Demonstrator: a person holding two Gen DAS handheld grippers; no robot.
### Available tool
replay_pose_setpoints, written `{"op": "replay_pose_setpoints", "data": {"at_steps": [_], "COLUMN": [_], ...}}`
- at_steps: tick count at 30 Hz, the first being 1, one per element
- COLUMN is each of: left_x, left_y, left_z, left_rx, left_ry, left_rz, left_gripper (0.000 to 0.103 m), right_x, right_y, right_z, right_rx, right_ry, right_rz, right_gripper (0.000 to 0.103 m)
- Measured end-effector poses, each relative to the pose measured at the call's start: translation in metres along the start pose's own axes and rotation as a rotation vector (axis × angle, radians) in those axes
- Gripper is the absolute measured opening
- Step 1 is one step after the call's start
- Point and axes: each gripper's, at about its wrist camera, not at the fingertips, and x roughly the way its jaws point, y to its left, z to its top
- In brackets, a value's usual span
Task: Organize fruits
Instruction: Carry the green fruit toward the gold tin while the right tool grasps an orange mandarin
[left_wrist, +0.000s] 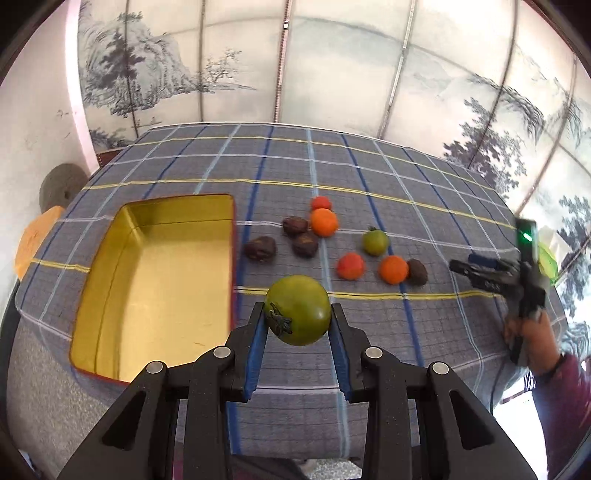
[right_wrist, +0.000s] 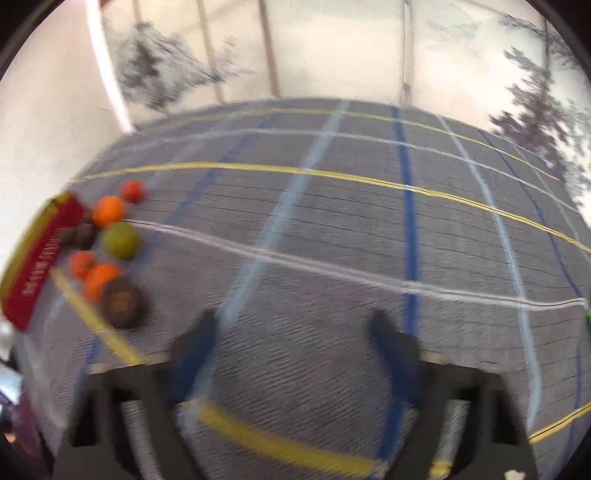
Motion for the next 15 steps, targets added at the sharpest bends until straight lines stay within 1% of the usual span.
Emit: {"op": "replay_pose_setpoints", "data": {"at_steps": [1, 2, 3, 5, 7, 8, 11, 15], "left_x": [-0.002, -0.004, 0.003, 0.005, 0.007, 0.009, 0.017, 0.025], "left_y": [0.004, 0.008, 0.017, 0.029, 0.038, 0.042, 0.055, 0.07], "left_z": [0.0, 0.0, 0.007, 0.01, 0.012, 0.013, 0.016, 0.02], "left_rx": [-0.005, -0.008, -0.013, -0.024, -0.037, -0.042, -0.051, -0.078], "left_ry": [-0.004, -0.007, -0.005, -0.007, -0.006, -0.002, 0.013, 0.037], "left_rz": [0.006, 0.014, 0.012, 0.02, 0.029, 0.033, 0.052, 0.049], "left_gripper": [0.034, 0.034, 0.034, 0.034, 0.034, 0.034, 0.034, 0.034], "right_x": [-0.008, -0.014, -0.021, -0.028, -0.028, -0.025, -0.01, 0.02], "right_y": [0.013, 0.022, 0.041, 0.071, 0.103, 0.116, 0.143, 0.157], "right_z": [-0.001, -0.001, 0.001, 0.007, 0.02, 0.023, 0.03, 0.036], "right_rx": [-0.026, -0.055, -0.122, -0.236, -0.353, -0.398, -0.51, -0.573], "right_ry": [-0.021, -0.036, -0.054, -0.057, -0.03, -0.008, 0.043, 0.142], "right_rz": [0.044, 0.064, 0.099, 0.14, 0.19, 0.196, 0.174, 0.167], "right_gripper": [0.056, 0.056, 0.057, 0.056, 0.056, 0.056, 0.056, 0.056]}}
